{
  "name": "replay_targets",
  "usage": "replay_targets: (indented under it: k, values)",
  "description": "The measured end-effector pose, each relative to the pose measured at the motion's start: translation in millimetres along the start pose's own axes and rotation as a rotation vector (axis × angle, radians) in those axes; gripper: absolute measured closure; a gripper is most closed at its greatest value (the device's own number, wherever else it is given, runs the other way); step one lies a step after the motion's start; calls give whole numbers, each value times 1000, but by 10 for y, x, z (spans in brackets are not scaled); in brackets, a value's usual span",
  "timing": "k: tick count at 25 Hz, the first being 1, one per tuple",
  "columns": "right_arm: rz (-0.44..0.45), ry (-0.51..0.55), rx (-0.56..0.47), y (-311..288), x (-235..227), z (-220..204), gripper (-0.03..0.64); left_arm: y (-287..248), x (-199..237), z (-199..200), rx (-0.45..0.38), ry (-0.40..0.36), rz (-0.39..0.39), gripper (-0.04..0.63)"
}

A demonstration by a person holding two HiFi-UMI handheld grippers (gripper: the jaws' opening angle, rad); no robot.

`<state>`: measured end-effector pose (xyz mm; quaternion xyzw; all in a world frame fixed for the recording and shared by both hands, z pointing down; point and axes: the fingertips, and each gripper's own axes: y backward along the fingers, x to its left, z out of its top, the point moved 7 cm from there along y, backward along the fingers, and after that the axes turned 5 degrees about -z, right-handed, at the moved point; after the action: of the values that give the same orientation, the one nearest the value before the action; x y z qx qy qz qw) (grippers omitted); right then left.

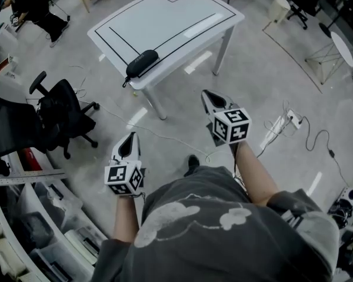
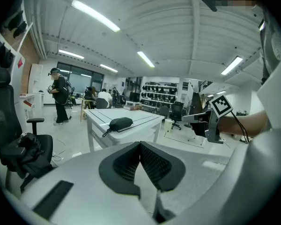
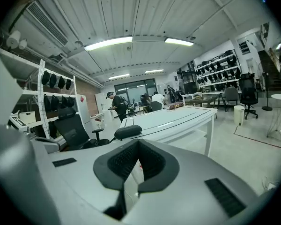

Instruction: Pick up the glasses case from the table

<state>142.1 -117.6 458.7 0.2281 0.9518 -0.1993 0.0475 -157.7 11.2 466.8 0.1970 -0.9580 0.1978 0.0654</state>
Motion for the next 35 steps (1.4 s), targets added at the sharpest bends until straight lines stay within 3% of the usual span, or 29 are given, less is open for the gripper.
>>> replay_targets:
  k: [12,13,17,21,26,35]
  values:
    - [132,0,22,-297,-199,46,617,-445,-200,275,-23,-46,89,587]
    - [138,-3,26,-304,-199,30,617,-457,-198,293,-26,-49,88,569]
    - [136,-13,49,-364,-252,-34,617,-551,-194,333,-28,-63,51,355]
    - [120,-28,61,-437,-342,-37,617,-723,-153,378,-6,-76,2,190]
    - [76,-34,56,-572,-497,34,617,-1076,85,450,50,-71,-34,144]
    - [7,-28,70,-1028,-758,293,617,-1766,602,706,156,-171,-50,140]
